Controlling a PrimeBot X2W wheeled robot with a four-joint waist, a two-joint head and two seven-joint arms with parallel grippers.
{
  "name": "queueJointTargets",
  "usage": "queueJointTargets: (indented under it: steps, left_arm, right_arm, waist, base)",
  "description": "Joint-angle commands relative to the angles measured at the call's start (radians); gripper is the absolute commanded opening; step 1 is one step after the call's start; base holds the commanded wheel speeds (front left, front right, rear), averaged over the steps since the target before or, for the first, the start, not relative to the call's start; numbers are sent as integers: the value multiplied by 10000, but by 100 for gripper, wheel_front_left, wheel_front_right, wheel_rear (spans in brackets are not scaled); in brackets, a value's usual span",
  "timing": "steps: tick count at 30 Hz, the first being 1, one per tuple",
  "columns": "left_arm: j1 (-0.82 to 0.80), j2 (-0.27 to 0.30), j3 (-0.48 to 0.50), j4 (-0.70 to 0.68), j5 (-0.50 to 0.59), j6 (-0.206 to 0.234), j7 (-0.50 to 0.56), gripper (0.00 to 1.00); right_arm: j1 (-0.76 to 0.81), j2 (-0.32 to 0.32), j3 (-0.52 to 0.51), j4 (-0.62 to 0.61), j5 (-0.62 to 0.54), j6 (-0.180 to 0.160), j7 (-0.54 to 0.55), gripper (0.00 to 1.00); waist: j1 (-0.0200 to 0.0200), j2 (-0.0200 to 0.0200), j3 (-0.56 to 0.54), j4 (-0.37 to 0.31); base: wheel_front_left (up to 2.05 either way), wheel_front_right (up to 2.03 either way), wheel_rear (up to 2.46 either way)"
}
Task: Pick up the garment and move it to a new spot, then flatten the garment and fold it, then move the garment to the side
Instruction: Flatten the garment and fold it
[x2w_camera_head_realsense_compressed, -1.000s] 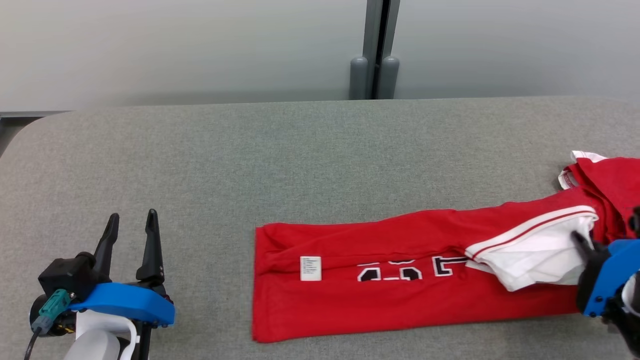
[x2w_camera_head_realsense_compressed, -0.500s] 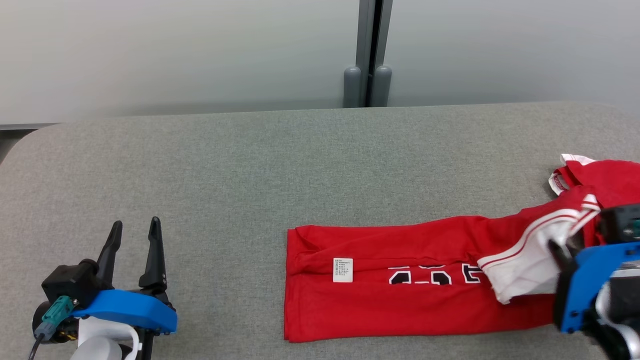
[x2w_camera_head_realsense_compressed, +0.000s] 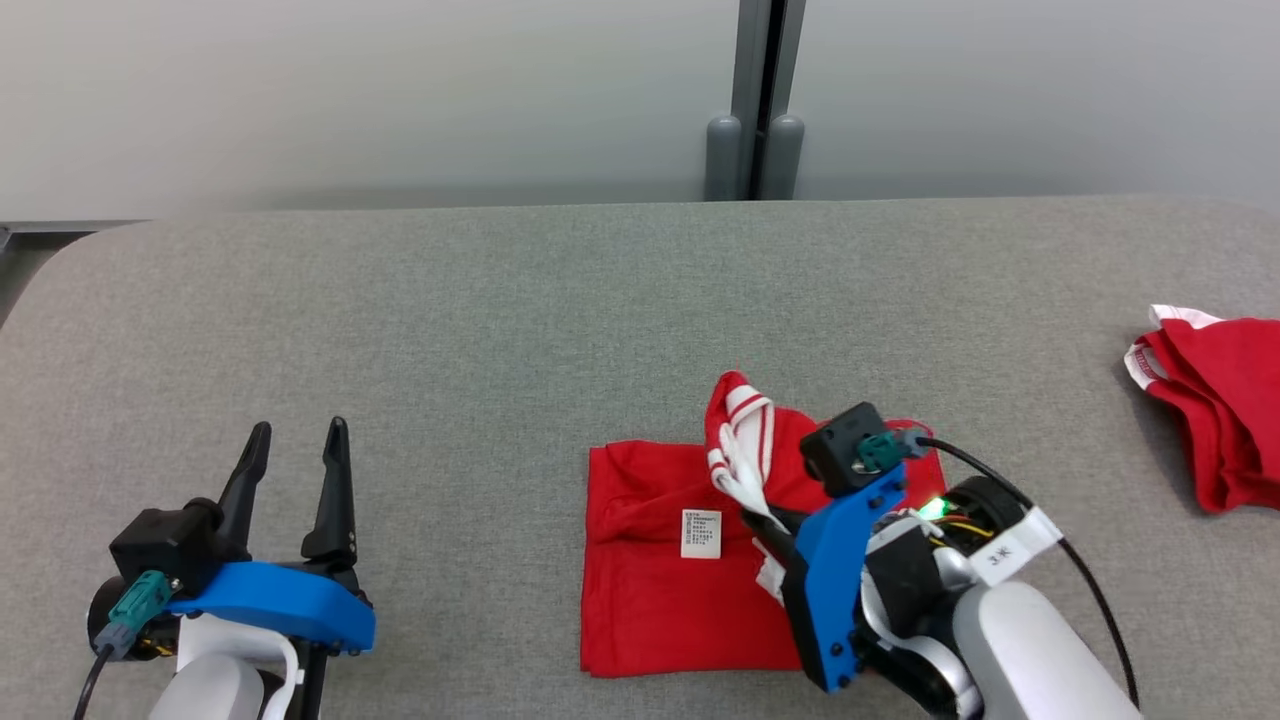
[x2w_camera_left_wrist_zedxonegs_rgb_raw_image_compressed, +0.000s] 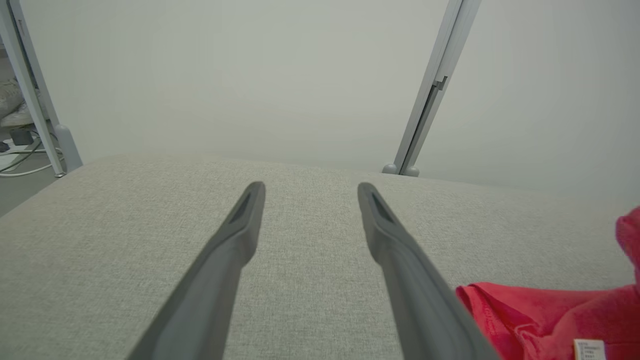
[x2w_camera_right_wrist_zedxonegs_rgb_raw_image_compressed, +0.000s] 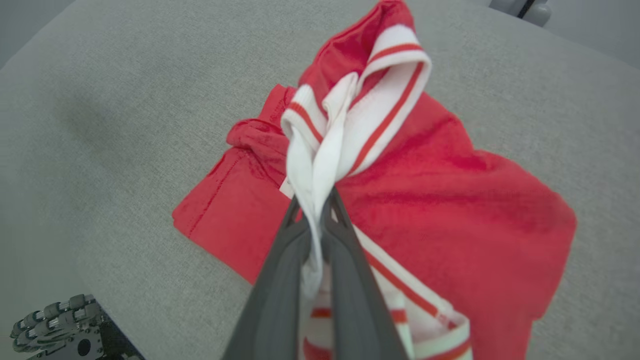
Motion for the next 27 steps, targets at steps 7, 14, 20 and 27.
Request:
queueJointTargets:
  steps: [7, 14, 20, 27]
  left_arm:
    - [-661, -220, -335, 241, 167, -252, -6, 100]
    - [-1101, -439, -519, 731, 213, -510, -74, 100]
    - [-1105, -507, -544, 1049, 245, -593, -138, 100]
    - [-608, -341, -266, 1108, 107, -530, -190, 100]
  right_arm:
    - [-1325, 477, 529, 2485, 369, 6, -895, 0]
    - [-2107, 471, 1347, 3916, 1472, 7, -1506, 4]
    - [-2240, 470, 1430, 4111, 2992, 6, -2296, 100]
    - [-1868, 319, 268, 2834, 3470, 6, -3521, 100]
  waist:
    - [0, 0, 456, 585]
    - [0, 0, 622, 1012]
    - [0, 0, 412, 1110]
    - [0, 0, -70, 792]
  base:
    - [0, 0, 0]
    - [0, 0, 0]
    - [0, 0, 0]
    - [0, 0, 0]
